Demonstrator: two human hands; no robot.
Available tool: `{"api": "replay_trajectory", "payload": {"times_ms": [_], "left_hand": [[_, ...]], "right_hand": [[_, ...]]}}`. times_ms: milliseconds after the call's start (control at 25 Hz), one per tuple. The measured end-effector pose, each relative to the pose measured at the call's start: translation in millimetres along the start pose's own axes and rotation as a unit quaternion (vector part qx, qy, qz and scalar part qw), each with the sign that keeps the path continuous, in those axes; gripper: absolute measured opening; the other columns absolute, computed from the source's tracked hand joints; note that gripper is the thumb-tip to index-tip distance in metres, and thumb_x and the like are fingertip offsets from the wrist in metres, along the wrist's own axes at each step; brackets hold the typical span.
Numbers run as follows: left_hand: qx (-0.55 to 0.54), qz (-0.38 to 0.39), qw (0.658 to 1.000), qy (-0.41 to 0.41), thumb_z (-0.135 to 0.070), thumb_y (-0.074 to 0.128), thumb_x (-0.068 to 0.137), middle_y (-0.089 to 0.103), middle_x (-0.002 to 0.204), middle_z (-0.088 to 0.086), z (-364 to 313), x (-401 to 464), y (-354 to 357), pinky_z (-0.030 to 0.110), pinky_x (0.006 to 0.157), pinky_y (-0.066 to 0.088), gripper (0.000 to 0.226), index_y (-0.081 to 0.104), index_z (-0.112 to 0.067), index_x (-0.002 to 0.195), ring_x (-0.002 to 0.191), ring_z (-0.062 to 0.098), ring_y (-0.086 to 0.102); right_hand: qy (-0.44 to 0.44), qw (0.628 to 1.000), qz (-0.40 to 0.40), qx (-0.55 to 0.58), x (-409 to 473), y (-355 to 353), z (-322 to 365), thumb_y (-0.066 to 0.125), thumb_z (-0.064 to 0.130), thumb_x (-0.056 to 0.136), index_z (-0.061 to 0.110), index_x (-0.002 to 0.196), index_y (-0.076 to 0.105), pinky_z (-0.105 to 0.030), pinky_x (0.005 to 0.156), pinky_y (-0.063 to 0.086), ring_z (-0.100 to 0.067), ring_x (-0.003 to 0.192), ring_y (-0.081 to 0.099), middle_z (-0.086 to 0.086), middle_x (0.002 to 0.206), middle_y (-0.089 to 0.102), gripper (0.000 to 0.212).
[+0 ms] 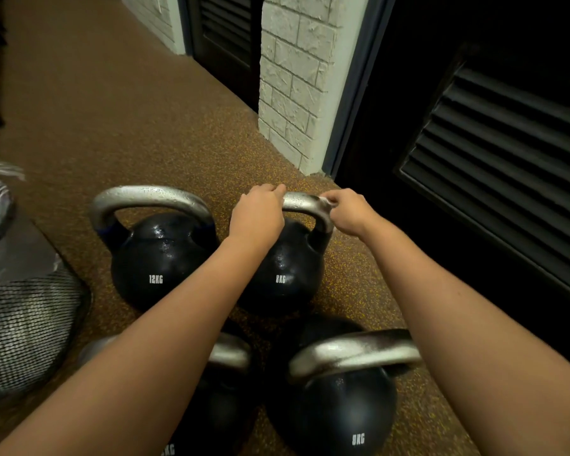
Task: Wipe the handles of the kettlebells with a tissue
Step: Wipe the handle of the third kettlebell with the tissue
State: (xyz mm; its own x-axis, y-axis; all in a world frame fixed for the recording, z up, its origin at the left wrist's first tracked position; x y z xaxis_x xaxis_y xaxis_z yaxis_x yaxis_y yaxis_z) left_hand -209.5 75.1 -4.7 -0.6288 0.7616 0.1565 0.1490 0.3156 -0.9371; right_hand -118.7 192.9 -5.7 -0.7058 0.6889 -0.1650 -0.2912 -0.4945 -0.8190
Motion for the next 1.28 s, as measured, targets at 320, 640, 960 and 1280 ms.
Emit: {"api": "replay_trajectory", "payload": {"times_ms": [320, 640, 960, 1280], "left_hand": [[-0.009, 0.004, 1.0, -0.001, -0.009, 0.037, 0.097, 0.046, 0.138, 0.011, 1.7, -1.3, 0.3, 0.043, 0.106, 0.034, 0.043, 0.04, -0.014, 0.139, 0.127, 0.028, 0.041], [-0.005, -0.002, 1.0, -0.006, -0.009, 0.038, 0.096, 0.049, 0.135, 0.01, 2.7, 1.1, 1.3, 0.044, 0.104, 0.034, 0.039, 0.045, -0.013, 0.135, 0.125, 0.027, 0.043], [-0.02, -0.004, 1.0, -0.005, -0.008, 0.037, 0.097, 0.046, 0.139, 0.009, 2.9, 0.0, 1.7, 0.043, 0.108, 0.031, 0.042, 0.041, -0.015, 0.138, 0.131, 0.025, 0.037], [-0.015, -0.008, 1.0, -0.004, -0.009, 0.038, 0.097, 0.046, 0.139, 0.009, 2.6, -0.5, 0.9, 0.042, 0.108, 0.032, 0.043, 0.04, -0.015, 0.139, 0.131, 0.025, 0.036]], "right_hand": [[-0.018, 0.997, -0.009, 0.073, -7.9, 6.2, -17.8, 0.048, -0.004, 0.088, 0.02, 0.115, 0.064, -0.039, 0.092, 0.044, -0.03, 0.113, 0.054, -0.01, 0.115, 0.064, 0.039], [-0.029, 0.999, -0.019, 0.017, -5.4, 8.7, -13.6, 0.046, -0.002, 0.088, 0.03, 0.127, 0.054, -0.039, 0.096, 0.042, -0.031, 0.119, 0.047, -0.011, 0.123, 0.058, 0.051], [-0.002, 0.999, -0.025, -0.02, -20.9, 12.2, -9.4, 0.041, 0.002, 0.091, 0.023, 0.145, 0.03, -0.036, 0.085, 0.046, -0.03, 0.108, 0.053, -0.016, 0.128, 0.052, 0.059], [-0.034, 0.996, -0.062, -0.051, -40.3, 14.3, 14.1, 0.042, -0.004, 0.088, 0.018, 0.146, 0.026, -0.039, 0.103, 0.04, -0.031, 0.121, 0.045, -0.01, 0.139, 0.041, 0.064]]}}
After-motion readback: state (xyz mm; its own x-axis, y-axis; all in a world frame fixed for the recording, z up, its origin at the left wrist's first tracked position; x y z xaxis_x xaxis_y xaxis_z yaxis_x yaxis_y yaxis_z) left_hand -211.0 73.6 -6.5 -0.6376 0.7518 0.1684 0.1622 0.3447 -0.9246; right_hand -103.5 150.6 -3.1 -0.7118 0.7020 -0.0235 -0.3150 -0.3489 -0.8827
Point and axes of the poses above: each hand's wrist, its own x-axis towards the middle knuckle, its own y-axis out of the palm, z = x × y, the point moved 5 cm from there along x, towards the middle knuckle
